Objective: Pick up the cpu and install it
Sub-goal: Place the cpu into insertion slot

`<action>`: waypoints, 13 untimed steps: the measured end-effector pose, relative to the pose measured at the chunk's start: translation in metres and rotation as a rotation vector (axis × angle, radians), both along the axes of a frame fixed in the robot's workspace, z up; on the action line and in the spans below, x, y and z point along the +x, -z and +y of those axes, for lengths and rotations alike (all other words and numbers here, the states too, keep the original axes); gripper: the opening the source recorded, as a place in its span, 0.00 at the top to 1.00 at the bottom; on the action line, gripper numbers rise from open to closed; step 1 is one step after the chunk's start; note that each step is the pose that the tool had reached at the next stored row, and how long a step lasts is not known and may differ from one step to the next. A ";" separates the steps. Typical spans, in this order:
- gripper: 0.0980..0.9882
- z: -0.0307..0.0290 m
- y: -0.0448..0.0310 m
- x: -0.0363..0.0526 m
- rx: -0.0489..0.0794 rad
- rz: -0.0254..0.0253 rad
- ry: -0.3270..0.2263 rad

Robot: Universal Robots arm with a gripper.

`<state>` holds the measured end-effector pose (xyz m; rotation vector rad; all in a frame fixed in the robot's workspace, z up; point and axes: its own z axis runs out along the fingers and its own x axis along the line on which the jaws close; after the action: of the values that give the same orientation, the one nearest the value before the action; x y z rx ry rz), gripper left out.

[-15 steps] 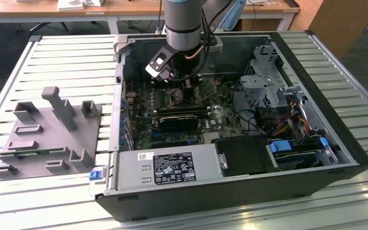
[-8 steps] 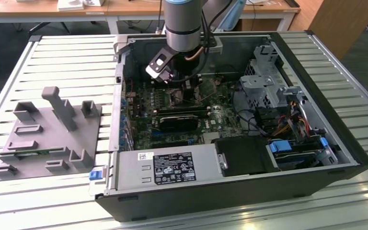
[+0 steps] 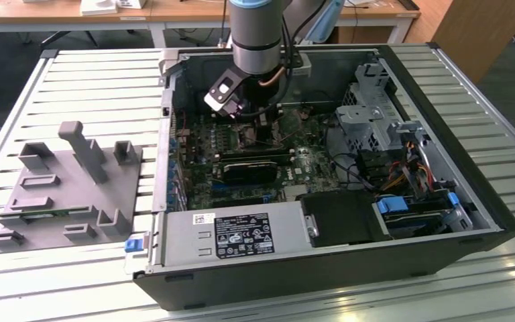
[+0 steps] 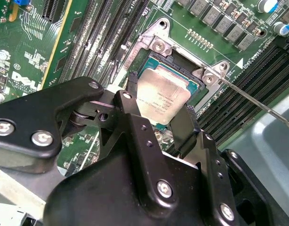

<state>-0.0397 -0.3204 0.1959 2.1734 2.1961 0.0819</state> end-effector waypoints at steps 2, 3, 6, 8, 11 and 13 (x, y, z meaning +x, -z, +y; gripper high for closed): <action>0.52 0.0000 0.0007 0.0000 0.000 0.0001 0.000; 0.52 0.0000 0.0010 0.0000 0.000 0.0003 0.001; 0.52 0.0000 0.0014 0.0000 0.000 0.0003 0.001; 0.52 0.0001 0.0016 0.0001 0.000 0.0001 0.001; 0.52 0.0001 0.0016 0.0001 0.000 0.0000 0.001; 0.52 0.0001 0.0016 0.0001 0.000 0.0001 0.001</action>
<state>-0.0396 -0.3204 0.1942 2.1741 2.1953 0.0817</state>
